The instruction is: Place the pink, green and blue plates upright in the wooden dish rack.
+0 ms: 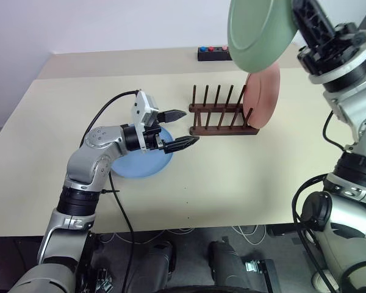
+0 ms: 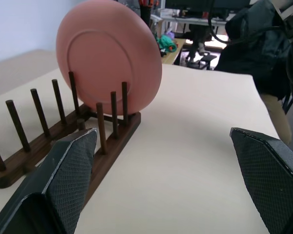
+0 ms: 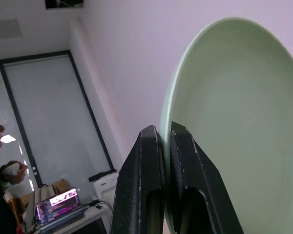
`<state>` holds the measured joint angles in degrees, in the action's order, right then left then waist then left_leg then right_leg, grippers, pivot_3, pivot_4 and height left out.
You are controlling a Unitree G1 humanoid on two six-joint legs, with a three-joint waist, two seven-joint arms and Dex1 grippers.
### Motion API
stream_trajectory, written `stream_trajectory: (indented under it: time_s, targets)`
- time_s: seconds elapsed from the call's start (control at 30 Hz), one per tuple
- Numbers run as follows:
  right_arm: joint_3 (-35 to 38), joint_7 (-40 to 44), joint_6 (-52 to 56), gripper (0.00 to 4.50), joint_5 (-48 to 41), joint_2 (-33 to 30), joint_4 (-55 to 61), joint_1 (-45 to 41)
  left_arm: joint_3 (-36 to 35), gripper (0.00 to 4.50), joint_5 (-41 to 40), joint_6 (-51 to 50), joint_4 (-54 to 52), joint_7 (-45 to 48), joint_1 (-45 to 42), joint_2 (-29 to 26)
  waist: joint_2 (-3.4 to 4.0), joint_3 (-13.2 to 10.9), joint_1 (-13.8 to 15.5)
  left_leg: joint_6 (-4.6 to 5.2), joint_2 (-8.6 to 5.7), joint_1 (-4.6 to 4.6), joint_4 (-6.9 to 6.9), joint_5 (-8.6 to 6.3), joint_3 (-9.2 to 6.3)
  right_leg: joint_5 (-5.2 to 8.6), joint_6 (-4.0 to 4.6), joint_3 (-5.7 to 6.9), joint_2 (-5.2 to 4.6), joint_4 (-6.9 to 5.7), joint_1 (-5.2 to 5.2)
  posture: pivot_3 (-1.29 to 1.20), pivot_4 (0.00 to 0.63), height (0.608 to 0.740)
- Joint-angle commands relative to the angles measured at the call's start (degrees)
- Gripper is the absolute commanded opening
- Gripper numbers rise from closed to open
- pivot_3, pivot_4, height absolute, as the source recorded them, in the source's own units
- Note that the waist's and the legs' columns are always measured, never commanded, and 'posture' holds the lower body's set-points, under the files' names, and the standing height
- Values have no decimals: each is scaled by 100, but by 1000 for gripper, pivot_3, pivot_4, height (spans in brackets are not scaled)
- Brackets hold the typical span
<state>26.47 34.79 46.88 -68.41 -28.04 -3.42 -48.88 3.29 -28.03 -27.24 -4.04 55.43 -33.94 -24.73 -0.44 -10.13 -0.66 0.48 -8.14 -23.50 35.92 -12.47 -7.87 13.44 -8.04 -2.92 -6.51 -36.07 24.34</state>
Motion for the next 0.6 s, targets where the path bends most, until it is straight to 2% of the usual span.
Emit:
stream_trajectory:
  time_s: [0.03, 0.6]
  targets:
    - [-170, 172, -349, 24, 379, 58, -109, 73, -130, 4500, -105, -19, -285, -59, -8, -55, 0, 0, -6, 0, 0, 0, 0, 0, 0, 0, 0, 0, 0, 0, 1, 0, 150, 740]
    - [-572, 392, -791, 24, 1221, 418, -438, 485, -117, 4500, -162, -155, -453, -124, 42, -43, 1, 0, -14, -1, 0, 0, -2, 0, 0, 0, 0, 0, 2, -3, 5, 0, 150, 740]
